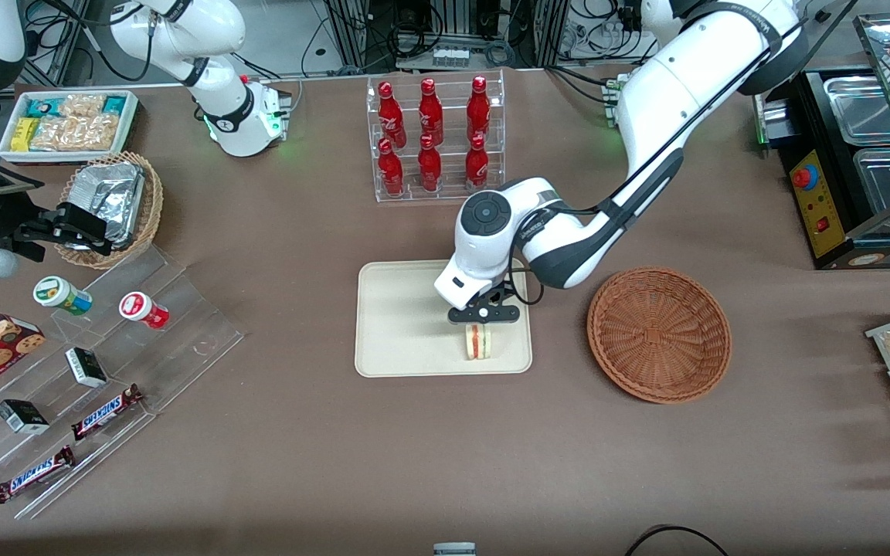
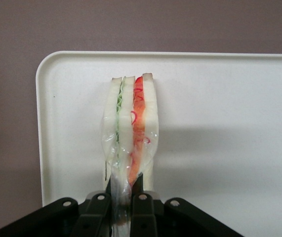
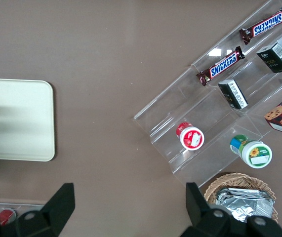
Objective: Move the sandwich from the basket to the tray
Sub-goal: 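Lower the sandwich onto the tray and open the left gripper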
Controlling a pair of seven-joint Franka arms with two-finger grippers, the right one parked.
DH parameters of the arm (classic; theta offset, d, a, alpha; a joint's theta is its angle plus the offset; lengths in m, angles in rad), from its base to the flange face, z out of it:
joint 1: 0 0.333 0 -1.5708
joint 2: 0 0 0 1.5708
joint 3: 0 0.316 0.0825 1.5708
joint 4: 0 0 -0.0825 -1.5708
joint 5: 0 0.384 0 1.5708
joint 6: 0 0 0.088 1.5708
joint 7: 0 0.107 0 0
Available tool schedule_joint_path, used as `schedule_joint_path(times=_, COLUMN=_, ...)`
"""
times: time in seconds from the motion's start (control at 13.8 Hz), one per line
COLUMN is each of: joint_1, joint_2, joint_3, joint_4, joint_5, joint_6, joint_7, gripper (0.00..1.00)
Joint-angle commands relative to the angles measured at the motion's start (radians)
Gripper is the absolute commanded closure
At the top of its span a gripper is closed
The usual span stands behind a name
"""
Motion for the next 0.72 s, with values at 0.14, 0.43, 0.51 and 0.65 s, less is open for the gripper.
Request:
schedule_joint_path(times=0.14, joint_1=-0.009, joint_2=0.024, joint_3=-0.009, joint_4=0.035, joint_5=0.033, joint_6=-0.003, joint_7=-0.045, gripper=0.00)
schedule_joint_path(times=0.43, joint_1=-0.009, joint_2=0.012, joint_3=-0.011, joint_4=0.035, joint_5=0.027, joint_6=-0.012, joint_7=-0.048, gripper=0.00)
schedule_joint_path(times=0.51, joint_1=-0.007, joint_2=-0.002, joint_3=-0.011, joint_4=0.034, joint_5=0.026, joint_6=-0.024, joint_7=-0.048, gripper=0.00)
schedule_joint_path(times=0.65, joint_1=-0.006, joint_2=-0.026, joint_3=-0.011, joint_4=0.034, joint_5=0.026, joint_6=-0.052, joint_7=-0.048, gripper=0.00)
